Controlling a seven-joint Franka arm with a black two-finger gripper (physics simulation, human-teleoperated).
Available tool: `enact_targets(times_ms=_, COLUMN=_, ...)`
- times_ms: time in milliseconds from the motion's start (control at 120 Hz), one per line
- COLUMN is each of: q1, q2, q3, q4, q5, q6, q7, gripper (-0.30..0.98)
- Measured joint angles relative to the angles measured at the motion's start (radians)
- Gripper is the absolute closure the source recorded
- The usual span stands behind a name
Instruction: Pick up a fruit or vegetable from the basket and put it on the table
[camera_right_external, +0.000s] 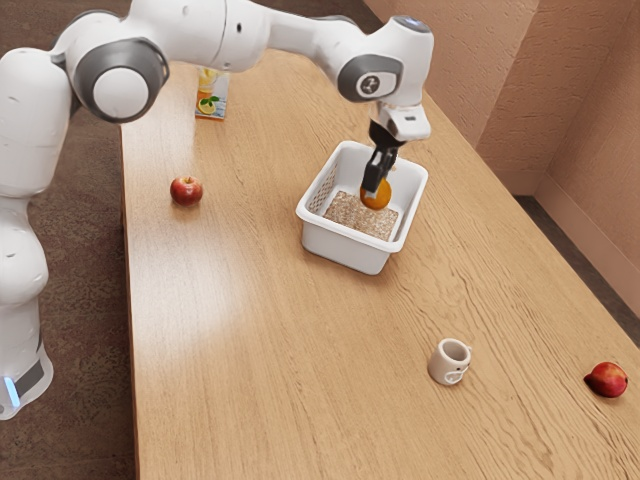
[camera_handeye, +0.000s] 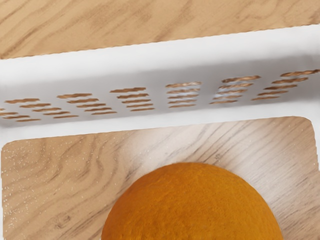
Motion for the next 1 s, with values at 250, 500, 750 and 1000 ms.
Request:
enact_targets(times_ms=250, q1=-0.015, q2=-0.026, q3=-0.049, q4=0.162, q5=0.000, q6=-0.076, q7=-0.008, gripper=0.65)
enact_targets(times_ms=500, q1=-0.086, q2=-0.007, q3=-0.048, q4=0.253, q5=0.003, q6=-0.108, q7=-0.011, gripper=0.63)
enact_targets(times_ms=750, q1=-0.200, q2=0.443, q3=-0.043, q4=0.837, q5=0.070, q6=-0.244, q7=-0.010, gripper=0.64)
enact_targets(times_ms=1000, q1=-0.257, q2=0.656, q3=-0.058, q4=1.056, q5=0.096, q6=-0.335, q7=-0.004, gripper=0.52)
